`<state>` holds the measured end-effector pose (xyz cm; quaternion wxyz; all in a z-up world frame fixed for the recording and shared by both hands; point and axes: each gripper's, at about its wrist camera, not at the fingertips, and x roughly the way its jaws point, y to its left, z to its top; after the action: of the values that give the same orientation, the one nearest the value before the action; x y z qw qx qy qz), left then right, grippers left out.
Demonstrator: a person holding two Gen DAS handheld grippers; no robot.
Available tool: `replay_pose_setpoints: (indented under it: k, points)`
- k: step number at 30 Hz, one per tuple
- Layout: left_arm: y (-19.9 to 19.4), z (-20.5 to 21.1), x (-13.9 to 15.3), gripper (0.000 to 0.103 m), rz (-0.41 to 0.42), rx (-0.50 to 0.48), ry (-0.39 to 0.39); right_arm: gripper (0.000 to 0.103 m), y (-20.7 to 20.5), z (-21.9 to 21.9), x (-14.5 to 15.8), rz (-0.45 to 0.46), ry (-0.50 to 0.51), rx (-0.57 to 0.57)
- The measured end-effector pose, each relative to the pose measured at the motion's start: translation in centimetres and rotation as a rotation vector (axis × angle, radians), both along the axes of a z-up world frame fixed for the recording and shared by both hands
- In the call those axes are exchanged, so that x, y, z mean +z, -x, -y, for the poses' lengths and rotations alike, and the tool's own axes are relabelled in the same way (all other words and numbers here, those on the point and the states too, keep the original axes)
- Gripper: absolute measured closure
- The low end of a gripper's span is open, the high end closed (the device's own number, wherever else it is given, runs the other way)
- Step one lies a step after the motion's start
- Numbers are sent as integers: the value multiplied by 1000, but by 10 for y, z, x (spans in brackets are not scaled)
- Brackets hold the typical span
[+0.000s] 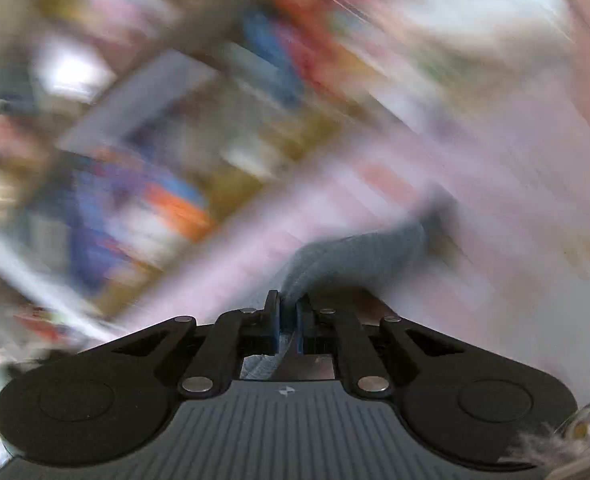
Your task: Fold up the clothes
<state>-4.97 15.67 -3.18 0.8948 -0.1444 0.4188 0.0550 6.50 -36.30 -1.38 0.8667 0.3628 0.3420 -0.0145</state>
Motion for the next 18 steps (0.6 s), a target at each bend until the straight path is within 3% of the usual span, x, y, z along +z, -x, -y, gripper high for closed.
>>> replay_pose_setpoints:
  k: [2,3,5,6,9,12,16,18]
  points:
    - [-2,2,1,98,-10,-3,-11,89,-1,16,-35,-165,-75,-62]
    - [-2,3,1,98,-14,-3,-15,87,2,21,-40,-167,-98,-77]
    - [-4,5,2,98,-22,-3,-26,71,6,28,-40,-140,-90,-99]
    - [-4,6,3,98,-25,-3,-32,70,7,31,-39,-125,-68,-106]
    - [-5,9,3,98,-33,-8,-48,72,2,40,-39,-113,-48,-107]
    - [-7,9,3,98,-43,-18,-56,95,-14,44,-43,-133,-36,-103]
    - [-10,10,4,98,-57,-33,-73,96,-47,39,-36,-121,92,-77]
    - [-11,11,5,98,-62,-43,-80,91,-63,33,-34,-115,169,-32]
